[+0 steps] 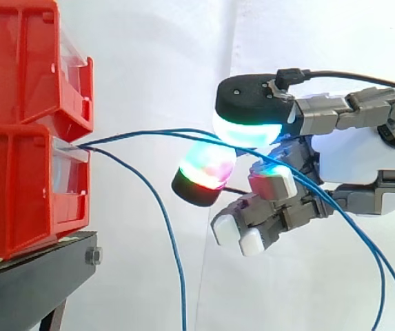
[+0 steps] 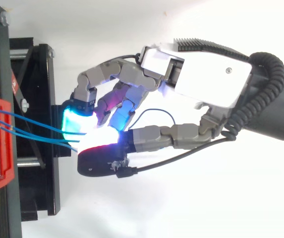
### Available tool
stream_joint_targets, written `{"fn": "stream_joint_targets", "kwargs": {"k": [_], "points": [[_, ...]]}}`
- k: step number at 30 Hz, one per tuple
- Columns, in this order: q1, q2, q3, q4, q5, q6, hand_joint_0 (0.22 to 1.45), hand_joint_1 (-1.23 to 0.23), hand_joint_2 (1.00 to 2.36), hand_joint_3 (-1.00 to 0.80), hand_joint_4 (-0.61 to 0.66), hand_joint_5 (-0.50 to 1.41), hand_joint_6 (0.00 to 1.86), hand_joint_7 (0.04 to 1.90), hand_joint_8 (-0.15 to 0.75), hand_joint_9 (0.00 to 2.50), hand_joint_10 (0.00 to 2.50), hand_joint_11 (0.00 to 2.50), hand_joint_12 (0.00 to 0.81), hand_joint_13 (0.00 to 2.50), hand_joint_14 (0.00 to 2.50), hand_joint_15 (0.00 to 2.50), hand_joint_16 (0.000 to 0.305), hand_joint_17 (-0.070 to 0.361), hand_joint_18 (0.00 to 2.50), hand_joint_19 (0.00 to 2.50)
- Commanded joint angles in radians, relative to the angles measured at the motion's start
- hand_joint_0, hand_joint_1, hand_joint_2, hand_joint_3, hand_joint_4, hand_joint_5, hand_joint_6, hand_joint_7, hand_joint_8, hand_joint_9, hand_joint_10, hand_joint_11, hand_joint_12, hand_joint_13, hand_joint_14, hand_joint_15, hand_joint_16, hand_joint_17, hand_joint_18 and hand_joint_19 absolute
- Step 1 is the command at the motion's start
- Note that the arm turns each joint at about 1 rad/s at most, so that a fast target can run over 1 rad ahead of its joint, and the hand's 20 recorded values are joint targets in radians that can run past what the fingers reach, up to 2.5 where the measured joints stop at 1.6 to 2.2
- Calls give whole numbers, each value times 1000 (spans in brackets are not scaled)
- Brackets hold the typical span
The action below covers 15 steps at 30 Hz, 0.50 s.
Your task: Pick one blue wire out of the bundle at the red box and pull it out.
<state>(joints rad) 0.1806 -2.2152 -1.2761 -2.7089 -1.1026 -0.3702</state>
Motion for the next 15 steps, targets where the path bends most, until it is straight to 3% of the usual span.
{"fn": "stream_joint_targets", "kwargs": {"k": [1,9,15], "points": [[0,0,0,0,1,1,591,-831,1017,-139,242,-112,779,886,286,1234,31,937,395,846,21,525,59,134,672,632],[2,0,0,1,1,1,614,-854,1016,-130,238,-129,791,847,290,1150,29,941,388,791,21,521,59,134,635,619],[4,-1,0,1,1,1,644,-835,1010,-2,263,-134,802,791,295,1139,25,884,402,797,20,499,64,144,662,593]]}}
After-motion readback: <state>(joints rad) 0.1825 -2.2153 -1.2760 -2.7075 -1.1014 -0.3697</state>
